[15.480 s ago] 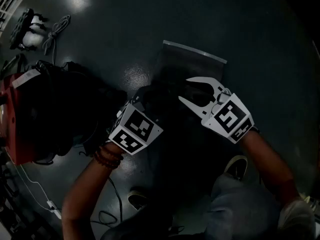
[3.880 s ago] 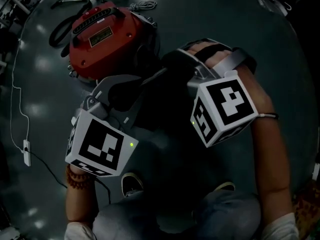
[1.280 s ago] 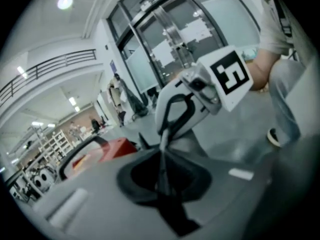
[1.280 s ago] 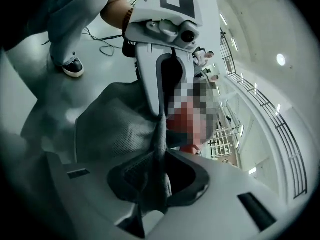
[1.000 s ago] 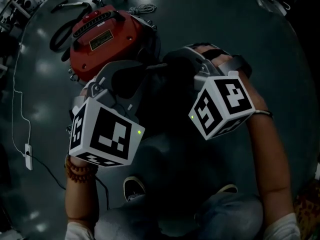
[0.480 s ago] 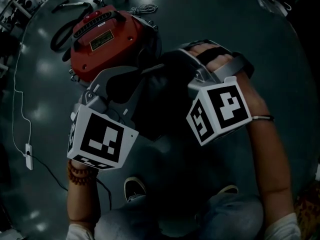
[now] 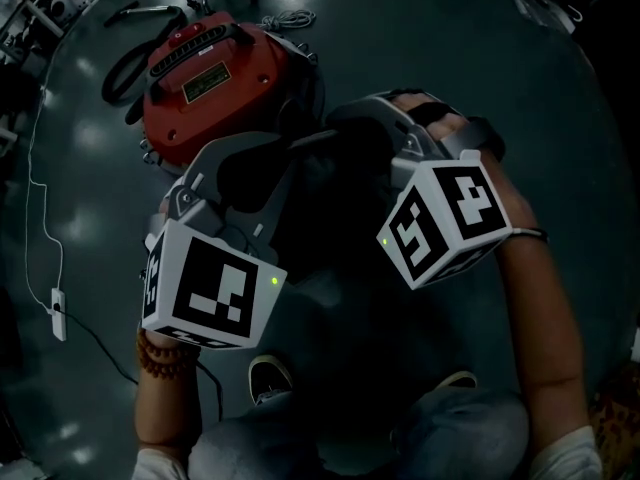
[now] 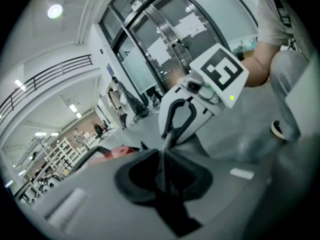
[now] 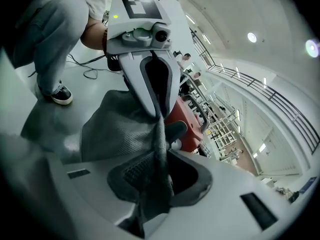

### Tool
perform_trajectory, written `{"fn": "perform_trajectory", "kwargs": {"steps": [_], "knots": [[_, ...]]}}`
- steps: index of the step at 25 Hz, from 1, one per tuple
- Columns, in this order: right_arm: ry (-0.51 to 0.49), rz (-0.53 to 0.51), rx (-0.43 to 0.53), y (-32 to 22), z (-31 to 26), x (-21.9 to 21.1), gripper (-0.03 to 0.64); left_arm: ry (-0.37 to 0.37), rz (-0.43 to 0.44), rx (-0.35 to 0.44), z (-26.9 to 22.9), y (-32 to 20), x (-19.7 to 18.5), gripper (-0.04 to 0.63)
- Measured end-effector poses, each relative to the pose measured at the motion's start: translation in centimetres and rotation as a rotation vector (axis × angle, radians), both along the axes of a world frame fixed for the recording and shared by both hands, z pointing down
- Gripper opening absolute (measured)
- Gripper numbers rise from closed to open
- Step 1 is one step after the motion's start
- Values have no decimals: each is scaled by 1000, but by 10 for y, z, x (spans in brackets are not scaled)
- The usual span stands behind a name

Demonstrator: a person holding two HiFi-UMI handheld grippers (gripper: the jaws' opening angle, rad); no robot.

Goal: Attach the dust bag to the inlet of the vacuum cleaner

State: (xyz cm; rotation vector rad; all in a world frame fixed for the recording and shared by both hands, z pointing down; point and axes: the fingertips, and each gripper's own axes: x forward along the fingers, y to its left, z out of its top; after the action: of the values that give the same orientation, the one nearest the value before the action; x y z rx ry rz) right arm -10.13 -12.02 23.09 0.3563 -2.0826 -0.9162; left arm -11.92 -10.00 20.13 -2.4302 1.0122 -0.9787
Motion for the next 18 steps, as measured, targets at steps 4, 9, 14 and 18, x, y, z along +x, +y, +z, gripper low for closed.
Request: {"fn": "perform_trajectory", "kwargs": {"steps": [4,9,14,18], "knots": [[14,-11,-13,8,-2,4,71,41,2,18,-11,11,1,51],[11,-16,-23,20,-4,11,71,84,-8,-6,-14,22,2,51],[-29,-11,-18,29,-7,14,71,101,-38,18,-20,28,0,6],[-64,-6,-14,33,-11,14,69,74,-52,5,-12,31,-2,6]]}}
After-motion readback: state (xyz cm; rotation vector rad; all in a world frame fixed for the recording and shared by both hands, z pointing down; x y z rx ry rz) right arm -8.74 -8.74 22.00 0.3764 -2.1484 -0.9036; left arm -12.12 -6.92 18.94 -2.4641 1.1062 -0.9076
